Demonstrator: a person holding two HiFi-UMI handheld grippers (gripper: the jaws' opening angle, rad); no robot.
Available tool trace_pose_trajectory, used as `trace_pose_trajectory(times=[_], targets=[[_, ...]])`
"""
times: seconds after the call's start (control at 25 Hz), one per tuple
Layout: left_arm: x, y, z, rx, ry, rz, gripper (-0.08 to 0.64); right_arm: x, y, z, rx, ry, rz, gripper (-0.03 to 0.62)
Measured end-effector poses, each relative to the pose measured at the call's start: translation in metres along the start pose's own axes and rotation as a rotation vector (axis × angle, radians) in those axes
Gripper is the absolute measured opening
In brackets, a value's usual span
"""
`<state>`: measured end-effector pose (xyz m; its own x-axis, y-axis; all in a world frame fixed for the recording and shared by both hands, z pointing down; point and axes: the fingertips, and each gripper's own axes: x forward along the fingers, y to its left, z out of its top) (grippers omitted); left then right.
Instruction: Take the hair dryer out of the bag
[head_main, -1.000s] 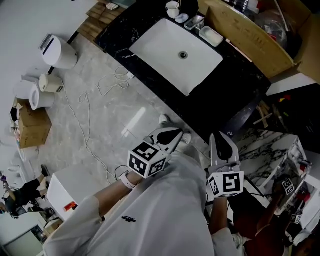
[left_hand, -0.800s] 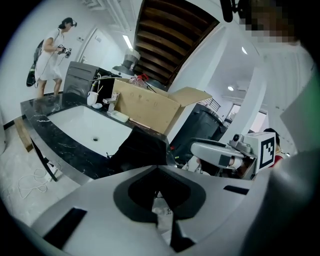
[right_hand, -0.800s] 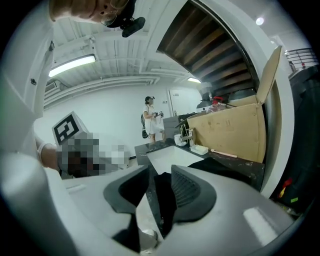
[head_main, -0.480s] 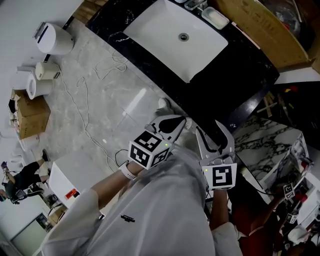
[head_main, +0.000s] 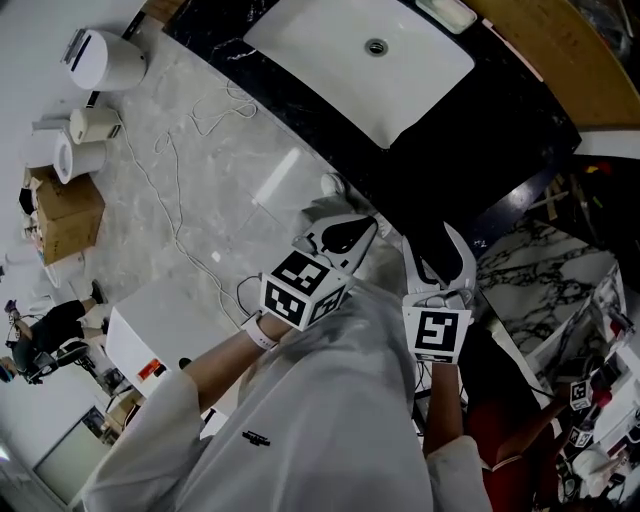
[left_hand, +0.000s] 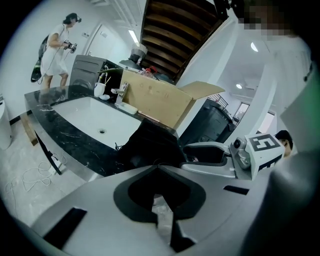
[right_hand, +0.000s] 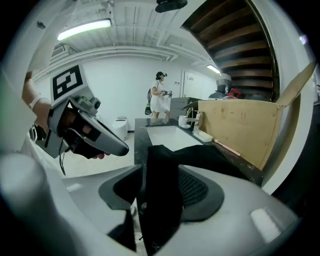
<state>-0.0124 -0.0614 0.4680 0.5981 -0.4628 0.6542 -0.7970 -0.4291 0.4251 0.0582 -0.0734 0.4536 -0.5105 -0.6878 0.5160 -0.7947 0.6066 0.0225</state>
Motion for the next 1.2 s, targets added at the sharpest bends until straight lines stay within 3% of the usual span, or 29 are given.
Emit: trace_pose_trajectory(times=[0.2, 0.24, 0.28, 0.32, 0.52, 0.72, 0.8, 1.0, 1.2], targets=[[0.012, 0.004, -0.002, -0.003, 0.017, -0.018, 0.007, 0.014, -0.005, -0.013, -0.062, 0.053, -0.025, 0.212], [0.014, 0.004, -0.002, 0.0, 0.02, -0.024, 0.007, 0.015, -0.008, -0.013, -0.049, 0.049, -0.037, 0.155], [0.016, 0.004, -0.002, 0.003, 0.022, -0.031, 0.006, 0.015, -0.011, -0.012, -0.021, 0.04, -0.049, 0.055], [0.019, 0.003, -0.002, 0.006, 0.023, -0.038, 0.006, 0.015, -0.015, -0.01, 0.017, 0.031, -0.056, 0.035], [0.03, 0.0, 0.0, 0.025, 0.024, -0.049, 0.008, 0.011, -0.032, -0.009, 0.126, 0.003, -0.105, 0.03], [0.045, -0.02, -0.001, 0.032, 0.055, -0.13, 0.012, 0.006, -0.048, -0.013, 0.188, 0.001, -0.182, 0.031], [0.052, -0.026, -0.002, 0.014, 0.077, -0.165, 0.088, 0.005, -0.057, -0.016, 0.233, 0.0, -0.225, 0.031], [0.072, -0.034, -0.003, 0.044, 0.107, -0.166, 0.163, 0.002, -0.068, -0.02, 0.32, -0.026, -0.268, 0.031], [0.086, -0.038, 0.001, 0.067, 0.123, -0.187, 0.171, -0.003, -0.071, -0.021, 0.36, -0.053, -0.281, 0.031]])
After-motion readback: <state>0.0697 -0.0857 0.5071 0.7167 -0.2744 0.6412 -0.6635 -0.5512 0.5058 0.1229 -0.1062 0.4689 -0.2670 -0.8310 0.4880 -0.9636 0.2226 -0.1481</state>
